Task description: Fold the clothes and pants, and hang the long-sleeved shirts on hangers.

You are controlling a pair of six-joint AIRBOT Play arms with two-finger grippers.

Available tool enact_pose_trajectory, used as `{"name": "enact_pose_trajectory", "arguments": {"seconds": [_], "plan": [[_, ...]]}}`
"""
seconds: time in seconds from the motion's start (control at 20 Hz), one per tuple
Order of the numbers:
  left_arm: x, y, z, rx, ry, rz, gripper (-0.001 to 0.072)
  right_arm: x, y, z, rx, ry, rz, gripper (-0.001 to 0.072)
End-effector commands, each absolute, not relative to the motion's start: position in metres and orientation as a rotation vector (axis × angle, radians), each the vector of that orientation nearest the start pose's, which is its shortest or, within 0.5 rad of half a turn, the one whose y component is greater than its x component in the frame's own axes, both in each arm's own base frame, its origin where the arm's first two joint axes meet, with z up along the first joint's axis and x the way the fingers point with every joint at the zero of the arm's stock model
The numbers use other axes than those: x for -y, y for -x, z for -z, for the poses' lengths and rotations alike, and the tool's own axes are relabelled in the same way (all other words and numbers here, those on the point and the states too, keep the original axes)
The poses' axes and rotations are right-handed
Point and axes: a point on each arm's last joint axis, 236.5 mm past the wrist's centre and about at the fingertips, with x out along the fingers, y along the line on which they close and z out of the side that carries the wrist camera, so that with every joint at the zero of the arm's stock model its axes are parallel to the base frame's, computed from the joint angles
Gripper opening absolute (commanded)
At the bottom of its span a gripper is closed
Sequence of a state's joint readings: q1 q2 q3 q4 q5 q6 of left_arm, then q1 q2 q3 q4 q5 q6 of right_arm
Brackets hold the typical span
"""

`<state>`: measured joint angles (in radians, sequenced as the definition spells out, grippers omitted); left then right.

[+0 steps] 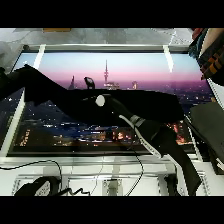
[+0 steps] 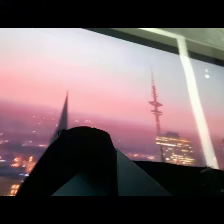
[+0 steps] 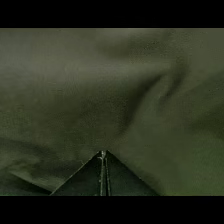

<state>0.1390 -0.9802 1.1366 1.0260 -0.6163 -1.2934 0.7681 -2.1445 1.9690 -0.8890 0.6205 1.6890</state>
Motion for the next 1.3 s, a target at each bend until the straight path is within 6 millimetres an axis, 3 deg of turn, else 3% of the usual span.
{"name": "enact_pose_trajectory", "arguments": {"seconds": [0.0, 0.15, 0.25, 0.35, 0.45, 0.55, 0.7, 0.8, 0.95, 1.0, 1.1, 1.25], "plan": [[0.030, -0.448, -0.237, -0.354, 0.297, 0.174, 0.0011, -0.562, -0.413, 0.053, -1.089, -0.549, -0.790, 0.0017], [0.032, -0.455, -0.239, -0.330, 0.321, 0.174, 0.0011, -0.562, -0.417, 0.054, -1.079, -0.561, -0.777, 0.0017], [0.034, -0.461, -0.229, -0.350, 0.326, 0.174, 0.0011, -0.550, -0.427, 0.053, -1.086, -0.565, -0.761, 0.0018], [0.043, -0.469, -0.211, -0.391, 0.329, 0.187, 0.0010, -0.526, -0.441, 0.049, -1.116, -0.546, -0.745, 0.0018], [0.059, -0.480, -0.191, -0.425, 0.329, 0.210, 0.0010, -0.486, -0.462, 0.039, -1.136, -0.507, -0.719, 0.0019], [0.091, -0.492, -0.174, -0.434, 0.320, 0.250, 0.0010, -0.437, -0.487, 0.019, -1.145, -0.493, -0.673, 0.0019], [0.170, -0.494, -0.138, -0.480, 0.247, 0.378, 0.0010, -0.358, -0.519, -0.024, -1.119, -0.480, -0.616, 0.0019], [0.232, -0.477, -0.102, -0.566, 0.209, 0.486, 0.0010, -0.310, -0.531, -0.058, -1.079, -0.467, -0.597, 0.0019], [0.309, -0.442, -0.032, -0.671, 0.016, 0.660, 0.0010, -0.259, -0.538, -0.097, -1.034, -0.474, -0.562, 0.0019], [0.325, -0.431, -0.005, -0.699, -0.069, 0.711, 0.0010, -0.247, -0.539, -0.107, -1.021, -0.475, -0.552, 0.0019], [0.337, -0.420, 0.039, -0.766, -0.134, 0.746, 0.0010, -0.232, -0.537, -0.121, -1.005, -0.472, -0.543, 0.0019], [0.334, -0.412, 0.065, -0.841, -0.144, 0.755, 0.0029, -0.223, -0.530, -0.129, -1.003, -0.430, -0.549, 0.0019]]}}
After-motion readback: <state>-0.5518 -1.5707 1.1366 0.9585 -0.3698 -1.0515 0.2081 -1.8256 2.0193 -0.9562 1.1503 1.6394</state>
